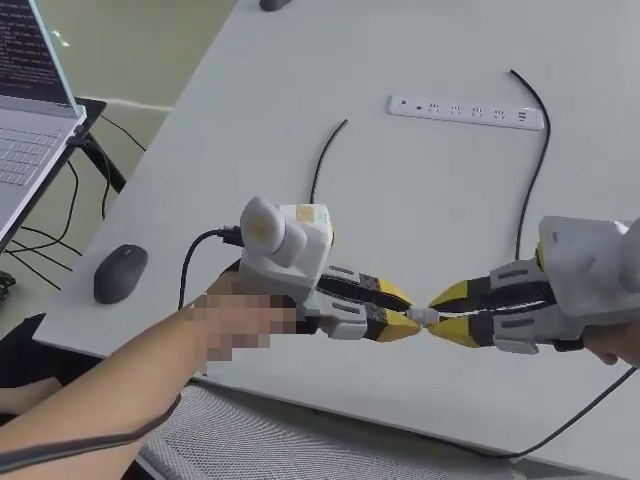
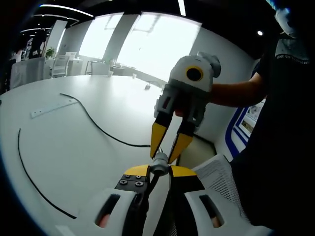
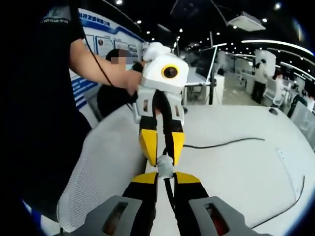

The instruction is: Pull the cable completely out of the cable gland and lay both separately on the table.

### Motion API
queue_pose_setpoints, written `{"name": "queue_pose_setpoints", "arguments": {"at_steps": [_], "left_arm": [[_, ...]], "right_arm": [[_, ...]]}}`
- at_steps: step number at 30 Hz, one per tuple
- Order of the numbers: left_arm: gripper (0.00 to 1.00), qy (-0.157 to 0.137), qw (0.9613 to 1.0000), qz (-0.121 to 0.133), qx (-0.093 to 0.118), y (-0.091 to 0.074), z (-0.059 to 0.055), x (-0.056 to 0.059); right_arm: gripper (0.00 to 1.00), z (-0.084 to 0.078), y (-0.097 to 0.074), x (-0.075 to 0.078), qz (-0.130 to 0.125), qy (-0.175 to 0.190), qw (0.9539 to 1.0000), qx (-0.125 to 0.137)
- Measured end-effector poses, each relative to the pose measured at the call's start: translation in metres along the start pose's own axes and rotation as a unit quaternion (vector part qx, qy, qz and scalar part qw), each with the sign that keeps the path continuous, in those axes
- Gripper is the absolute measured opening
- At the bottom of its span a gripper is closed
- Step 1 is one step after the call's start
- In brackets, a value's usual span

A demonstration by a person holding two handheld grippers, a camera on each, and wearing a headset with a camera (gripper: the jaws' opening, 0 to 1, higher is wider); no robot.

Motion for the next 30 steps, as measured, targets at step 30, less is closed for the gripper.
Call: {"name": "queue_pose_setpoints", "arguments": {"at_steps": [30], "left_arm": [[0.15, 0.065, 0.9977, 0.008, 0.013, -0.001, 0.004, 0.003]], "right_arm": [[0.26, -0.002, -0.012, 0.020, 0.073, 0.259, 0.9599, 0.080]]}}
Point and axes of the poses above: the centre of the closed fingertips' face, and the gripper's own axes: y roughly forward along the fingers, x roughly to its right, z roughly out of its top, the point moved 2 cm from there along -y, roughly backward along the fingers, and after that the axes turned 2 degrees about y, right-handed, at the moved point
